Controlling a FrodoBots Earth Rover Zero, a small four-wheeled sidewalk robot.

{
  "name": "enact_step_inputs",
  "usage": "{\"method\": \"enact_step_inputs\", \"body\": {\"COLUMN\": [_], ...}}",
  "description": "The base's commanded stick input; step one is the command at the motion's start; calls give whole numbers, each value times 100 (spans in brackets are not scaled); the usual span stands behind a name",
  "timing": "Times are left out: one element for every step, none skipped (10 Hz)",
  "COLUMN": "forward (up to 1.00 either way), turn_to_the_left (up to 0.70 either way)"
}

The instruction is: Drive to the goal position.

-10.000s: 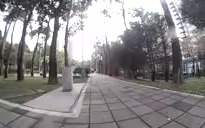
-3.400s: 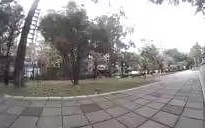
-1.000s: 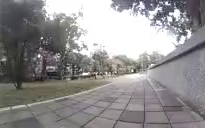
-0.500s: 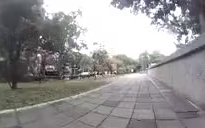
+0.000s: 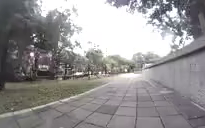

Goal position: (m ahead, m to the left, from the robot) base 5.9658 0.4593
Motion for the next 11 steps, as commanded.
{"method": "enact_step_inputs", "body": {"forward": [70, 70, 70, 70, 70, 70, 70, 70, 70, 70, 70], "turn_to_the_left": [0, 0, 0, 0, -14, -14, -14, -14, -14, -14, -14]}}
